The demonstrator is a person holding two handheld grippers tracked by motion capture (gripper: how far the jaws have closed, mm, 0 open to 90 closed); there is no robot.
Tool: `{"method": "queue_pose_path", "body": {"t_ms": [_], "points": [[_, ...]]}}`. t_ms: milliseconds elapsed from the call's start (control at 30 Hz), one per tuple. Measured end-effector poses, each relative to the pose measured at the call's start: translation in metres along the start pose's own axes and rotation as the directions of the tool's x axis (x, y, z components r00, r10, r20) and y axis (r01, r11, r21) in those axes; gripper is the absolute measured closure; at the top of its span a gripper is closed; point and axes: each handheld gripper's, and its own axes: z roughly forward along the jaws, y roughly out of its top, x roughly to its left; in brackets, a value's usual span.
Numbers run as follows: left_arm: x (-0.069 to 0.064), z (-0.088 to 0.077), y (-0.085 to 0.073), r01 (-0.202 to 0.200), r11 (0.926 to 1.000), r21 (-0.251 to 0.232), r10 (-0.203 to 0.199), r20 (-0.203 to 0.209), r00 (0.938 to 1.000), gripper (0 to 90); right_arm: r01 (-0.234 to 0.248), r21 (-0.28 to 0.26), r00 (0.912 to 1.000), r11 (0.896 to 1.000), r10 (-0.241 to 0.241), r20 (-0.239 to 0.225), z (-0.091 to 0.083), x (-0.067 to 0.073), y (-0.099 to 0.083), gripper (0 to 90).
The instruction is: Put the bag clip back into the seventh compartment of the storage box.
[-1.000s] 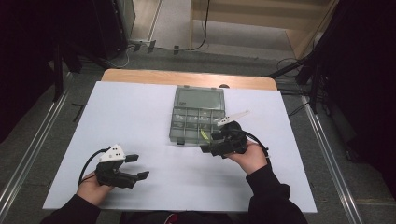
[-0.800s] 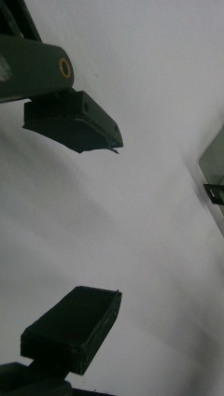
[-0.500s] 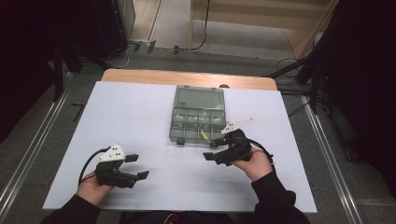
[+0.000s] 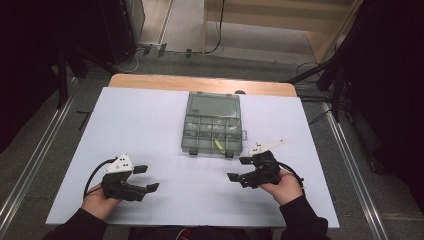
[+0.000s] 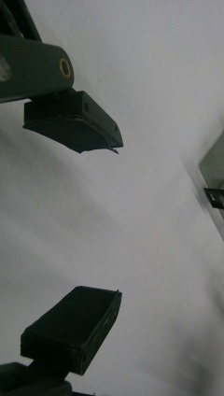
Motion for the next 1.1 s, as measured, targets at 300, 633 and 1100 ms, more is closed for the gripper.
{"method": "queue_pose_path", "body": {"t_ms": [300, 633, 1100], "points": [[0.000, 0.000, 0.000, 0.000, 1.0000, -0.001, 0.000, 0.000, 1.0000, 21.7, 0.003, -0.004, 1.0000, 1.000, -0.003, 0.008, -0.005, -0.001, -0.022, 22.1], [0.000, -0.001, 0.000, 0.001, 1.0000, -0.005, -0.001, -0.004, 1.0000, 21.7, 0.000, 0.001, 1.0000, 1.000, 0.000, 0.006, -0.012, 0.002, -0.040, 22.0], [0.001, -0.002, -0.001, 0.005, 1.0000, -0.005, -0.005, -0.006, 1.0000, 21.7, -0.005, -0.022, 1.0000, 1.000, 0.005, 0.008, -0.028, -0.005, -0.057, 21.5]]}}
